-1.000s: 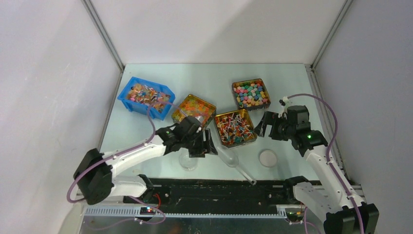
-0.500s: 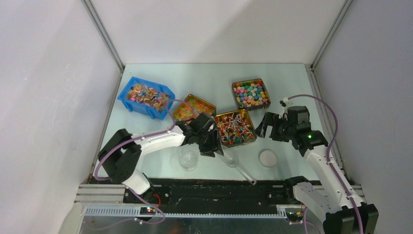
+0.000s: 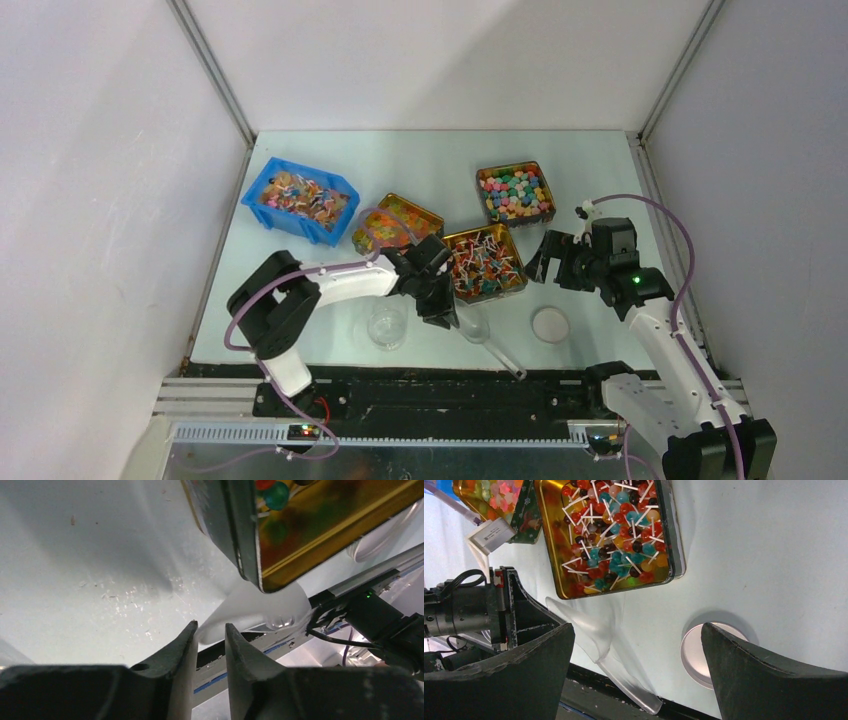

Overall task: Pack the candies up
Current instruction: Pick up the spatula from the center of the board.

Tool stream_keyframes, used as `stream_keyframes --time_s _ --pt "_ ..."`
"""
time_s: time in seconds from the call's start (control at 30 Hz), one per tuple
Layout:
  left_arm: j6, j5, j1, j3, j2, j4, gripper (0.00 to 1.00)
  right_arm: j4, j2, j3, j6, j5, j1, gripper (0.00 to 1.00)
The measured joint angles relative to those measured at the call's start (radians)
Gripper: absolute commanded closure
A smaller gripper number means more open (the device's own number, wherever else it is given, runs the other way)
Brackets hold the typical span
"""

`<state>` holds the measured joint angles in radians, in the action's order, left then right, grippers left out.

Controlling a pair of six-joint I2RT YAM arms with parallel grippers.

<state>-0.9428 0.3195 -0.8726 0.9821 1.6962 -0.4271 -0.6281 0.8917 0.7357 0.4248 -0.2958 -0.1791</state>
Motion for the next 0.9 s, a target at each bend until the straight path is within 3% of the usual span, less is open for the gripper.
stream_keyframes --time_s 0.3,0.7,0.9 --pt "-0.038 0.002 0.005 0.015 0.024 0.035 0.99 -0.003 0.0 0.0 -0.013 -0.004 0.001 0.0" --pt "-0.047 -0.002 0.006 0.032 -0.031 0.034 1.0 -0.025 0.0 0.016 -0.043 -0.027 -0.008 0.0" --pt "-0.041 0.001 0.044 0.019 -0.1 -0.001 1.0 -0.028 -0.001 0.028 -0.08 -0.079 -0.075 0.0"
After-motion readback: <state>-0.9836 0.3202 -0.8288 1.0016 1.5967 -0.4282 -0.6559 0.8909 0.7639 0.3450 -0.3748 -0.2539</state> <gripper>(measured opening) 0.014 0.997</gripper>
